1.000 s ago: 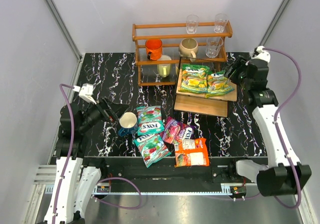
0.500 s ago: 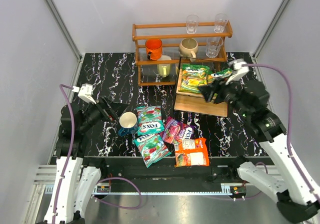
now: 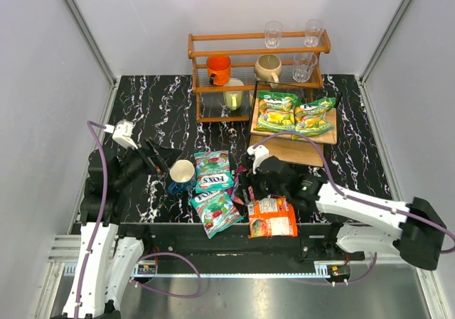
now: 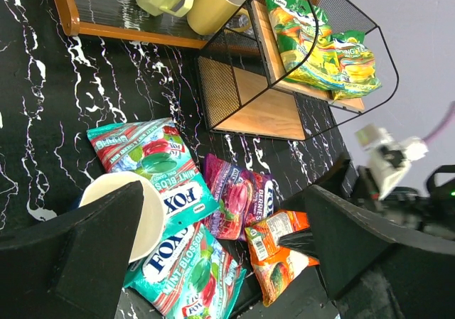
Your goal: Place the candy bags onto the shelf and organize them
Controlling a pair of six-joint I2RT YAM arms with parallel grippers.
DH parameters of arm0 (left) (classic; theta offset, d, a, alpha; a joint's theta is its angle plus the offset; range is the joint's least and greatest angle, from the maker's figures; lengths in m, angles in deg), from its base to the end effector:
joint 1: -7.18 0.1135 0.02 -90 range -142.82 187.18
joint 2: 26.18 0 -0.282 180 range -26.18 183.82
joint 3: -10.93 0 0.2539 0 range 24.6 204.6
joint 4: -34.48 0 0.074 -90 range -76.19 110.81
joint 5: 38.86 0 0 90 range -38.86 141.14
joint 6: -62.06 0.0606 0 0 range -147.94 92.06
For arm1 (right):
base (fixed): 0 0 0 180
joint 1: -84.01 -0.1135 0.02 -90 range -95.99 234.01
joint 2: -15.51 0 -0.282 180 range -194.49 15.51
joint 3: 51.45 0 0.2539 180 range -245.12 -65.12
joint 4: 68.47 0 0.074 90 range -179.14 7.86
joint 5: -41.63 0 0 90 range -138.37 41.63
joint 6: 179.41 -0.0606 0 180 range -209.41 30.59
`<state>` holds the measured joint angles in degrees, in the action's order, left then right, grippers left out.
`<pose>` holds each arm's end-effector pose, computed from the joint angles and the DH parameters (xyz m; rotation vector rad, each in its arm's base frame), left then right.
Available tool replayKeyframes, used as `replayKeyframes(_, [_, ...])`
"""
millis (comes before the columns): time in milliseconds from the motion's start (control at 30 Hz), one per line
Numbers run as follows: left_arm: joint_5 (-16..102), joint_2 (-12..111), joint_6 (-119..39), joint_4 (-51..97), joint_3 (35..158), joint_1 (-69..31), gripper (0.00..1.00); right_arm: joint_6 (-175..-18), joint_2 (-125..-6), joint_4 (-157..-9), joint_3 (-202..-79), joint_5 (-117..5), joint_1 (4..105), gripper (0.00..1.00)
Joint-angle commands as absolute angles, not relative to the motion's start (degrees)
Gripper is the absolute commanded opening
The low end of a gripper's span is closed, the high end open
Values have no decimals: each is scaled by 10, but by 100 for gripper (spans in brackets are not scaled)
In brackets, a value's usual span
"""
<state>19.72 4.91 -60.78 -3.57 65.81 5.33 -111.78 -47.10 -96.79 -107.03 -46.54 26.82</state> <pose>0.1316 -0.0359 0.3306 -0.1036 1.8781 -0.9193 0.1382 0.2108 0.2550 -0.6666 2.1888 0.7283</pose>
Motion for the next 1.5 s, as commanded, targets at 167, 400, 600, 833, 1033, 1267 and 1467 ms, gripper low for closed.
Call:
replayKeyframes(167, [191, 39, -605, -32, 658, 52, 99, -1173, -641, -734, -1055, -516, 256, 80])
replayKeyframes(400, [182, 29, -599, -40, 658, 52, 99, -1189, -745, -666, -1054, -523, 256, 77])
replayKeyframes(600, [180, 23, -594, -49, 656, 52, 99, -1216, -727, -652, -1016, -535, 256, 76])
replayKeyframes(833, [180, 25, -597, -48, 654, 52, 99, -1206, -723, -707, -1025, -592, 253, 75])
replayKeyframes(1033, [178, 12, -597, -49, 647, 52, 99, -1247, -683, -687, -964, -562, 242, 74])
replayKeyframes(1267, [184, 4, -605, -44, 626, 52, 99, -1325, -613, -657, -900, -464, 223, 74])
replayKeyframes(1467, [188, -11, -608, -42, 622, 52, 99, -1392, -605, -638, -885, -397, 206, 74])
